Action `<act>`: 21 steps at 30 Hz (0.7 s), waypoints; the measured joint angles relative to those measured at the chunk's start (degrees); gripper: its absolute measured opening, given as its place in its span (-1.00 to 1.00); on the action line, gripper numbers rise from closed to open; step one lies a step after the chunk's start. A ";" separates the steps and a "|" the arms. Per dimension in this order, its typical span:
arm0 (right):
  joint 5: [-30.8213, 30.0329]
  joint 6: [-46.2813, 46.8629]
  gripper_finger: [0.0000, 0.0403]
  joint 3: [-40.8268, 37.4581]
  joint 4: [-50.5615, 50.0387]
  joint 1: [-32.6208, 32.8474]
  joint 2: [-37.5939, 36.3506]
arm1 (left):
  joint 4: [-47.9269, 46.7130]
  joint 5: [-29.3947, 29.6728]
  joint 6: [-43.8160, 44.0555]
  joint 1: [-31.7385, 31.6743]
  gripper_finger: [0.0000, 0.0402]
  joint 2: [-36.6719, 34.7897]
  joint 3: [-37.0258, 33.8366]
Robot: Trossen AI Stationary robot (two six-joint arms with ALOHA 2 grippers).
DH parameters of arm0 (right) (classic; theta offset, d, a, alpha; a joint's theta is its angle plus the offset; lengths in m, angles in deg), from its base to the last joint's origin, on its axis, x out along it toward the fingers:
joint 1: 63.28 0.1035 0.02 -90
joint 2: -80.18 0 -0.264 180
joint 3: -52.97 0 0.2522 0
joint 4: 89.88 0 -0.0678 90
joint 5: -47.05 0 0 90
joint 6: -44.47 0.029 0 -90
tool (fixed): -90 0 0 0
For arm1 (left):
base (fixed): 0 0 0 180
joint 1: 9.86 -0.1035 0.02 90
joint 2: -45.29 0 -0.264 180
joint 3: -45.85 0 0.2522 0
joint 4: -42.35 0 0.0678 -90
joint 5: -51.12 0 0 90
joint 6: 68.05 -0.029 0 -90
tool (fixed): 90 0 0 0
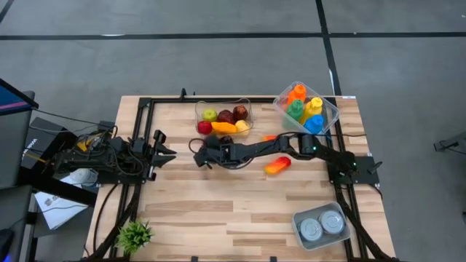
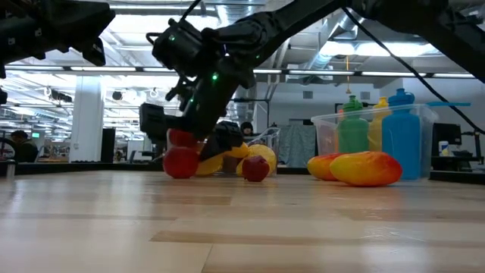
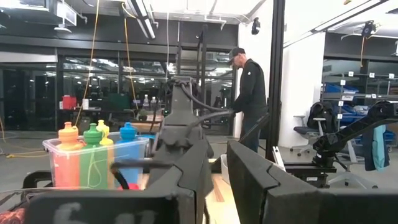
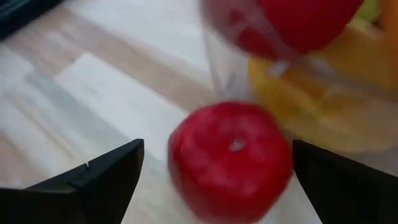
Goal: Pick & Place Food Item
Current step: Put the red tomato into the transparent bin
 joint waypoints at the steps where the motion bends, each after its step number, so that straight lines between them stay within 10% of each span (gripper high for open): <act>1: 0.15 -0.37 0.96 -0.07 -0.12 0.07 0.00 | 0.00 -0.01 0.00 0.01 -0.73 0.00 -0.02; 21: 5.31 -3.21 0.33 -0.09 -1.52 1.50 -1.22 | 0.02 0.00 -0.02 0.02 -0.73 0.00 -0.02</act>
